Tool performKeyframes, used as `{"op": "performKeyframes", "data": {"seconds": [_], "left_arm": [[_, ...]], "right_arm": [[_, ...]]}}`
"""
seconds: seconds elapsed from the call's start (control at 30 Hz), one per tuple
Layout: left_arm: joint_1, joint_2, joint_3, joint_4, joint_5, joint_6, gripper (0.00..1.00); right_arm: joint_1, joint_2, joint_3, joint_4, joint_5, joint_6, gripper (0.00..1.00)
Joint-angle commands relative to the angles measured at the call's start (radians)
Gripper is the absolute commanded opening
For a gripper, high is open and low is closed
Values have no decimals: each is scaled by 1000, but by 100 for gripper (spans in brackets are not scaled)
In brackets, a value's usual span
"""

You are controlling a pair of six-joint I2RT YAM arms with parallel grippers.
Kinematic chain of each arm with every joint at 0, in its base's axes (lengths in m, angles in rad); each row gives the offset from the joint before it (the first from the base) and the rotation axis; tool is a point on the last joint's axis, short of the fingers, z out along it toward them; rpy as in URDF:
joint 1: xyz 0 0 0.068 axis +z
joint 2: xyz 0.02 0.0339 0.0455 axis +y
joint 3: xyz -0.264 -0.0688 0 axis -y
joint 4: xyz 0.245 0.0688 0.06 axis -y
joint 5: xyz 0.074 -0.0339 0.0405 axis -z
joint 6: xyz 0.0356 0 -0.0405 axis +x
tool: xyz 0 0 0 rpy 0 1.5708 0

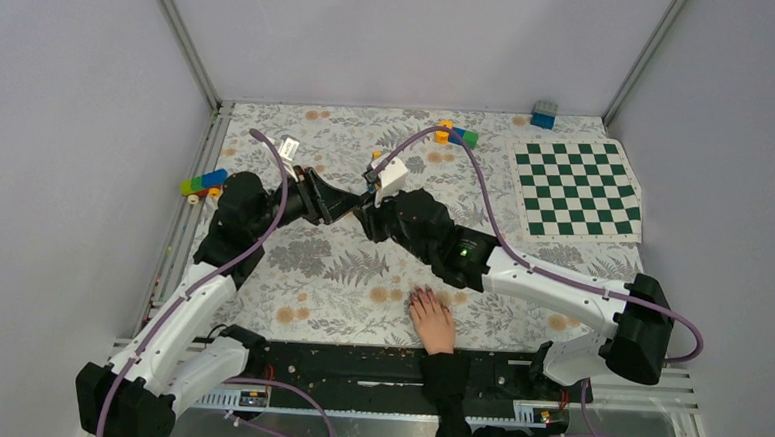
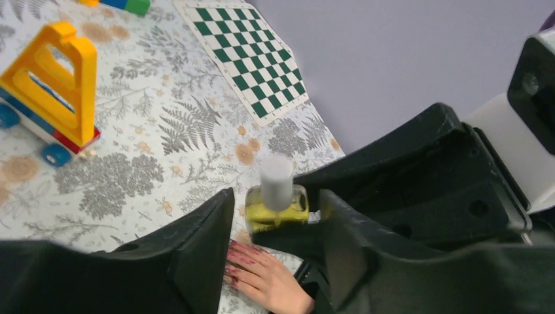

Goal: Paint the nails
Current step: Unscrew the nail polish bottle.

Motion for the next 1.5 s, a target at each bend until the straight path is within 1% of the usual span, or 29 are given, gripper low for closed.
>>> {"op": "performKeyframes", "data": {"seconds": [0.0, 0.03, 0.1, 0.17, 0.27, 0.37, 0.4, 0.5, 0.6, 0.7, 0.8, 0.87, 0.9, 1.0, 1.23, 1.3, 1.4, 1.47], "left_arm": [[4, -23, 43, -39, 40, 36, 69], [5, -31, 44, -43, 34, 44, 86], [12, -48, 49, -52, 19, 62, 96], [24, -73, 51, -58, 7, 77, 98], [38, -104, 47, -41, 8, 90, 99], [47, -139, 46, -27, 8, 114, 99], [48, -155, 45, -22, 12, 123, 99], [48, -199, 42, 15, 49, 158, 99], [49, -228, 47, 53, 132, 184, 99], [48, -240, 43, 128, 245, 169, 99], [50, -232, 21, 265, 348, 83, 99], [50, -209, 4, 367, 406, 3, 99], [51, -195, -5, 434, 426, -36, 99], [51, -171, -22, 536, 458, -121, 99], [48, -138, -22, 560, 477, -161, 99], [43, -136, -25, 600, 492, -182, 94], [29, -128, -29, 620, 497, -199, 80], [18, -119, -30, 629, 505, -205, 77]], "right_arm": [[-25, -70, 13, 73, 137, -18, 0], [-25, -82, 5, 66, 144, -32, 0], [-25, -114, -15, 60, 191, -53, 0], [-27, -150, -37, 52, 225, -94, 0], [-40, -187, -39, 3, 226, -134, 0], [-74, -227, -51, -34, 138, -110, 0], [-101, -249, -61, -40, 71, -69, 0], [-211, -287, -87, -37, -234, 29, 0], [-280, -302, -96, -22, -573, 50, 0], [-294, -302, -85, -14, -782, 54, 0], [-309, -294, -79, 34, -964, 108, 0], [-312, -283, -69, 59, -1052, 143, 0], [-313, -281, -66, 70, -1083, 168, 0], [-315, -268, -66, 114, -1150, 217, 0], [-314, -224, -65, 195, -1244, 312, 0], [-315, -210, -60, 204, -1260, 322, 0], [-314, -193, -51, 219, -1271, 334, 0], [-315, -186, -46, 228, -1271, 339, 0]]}}
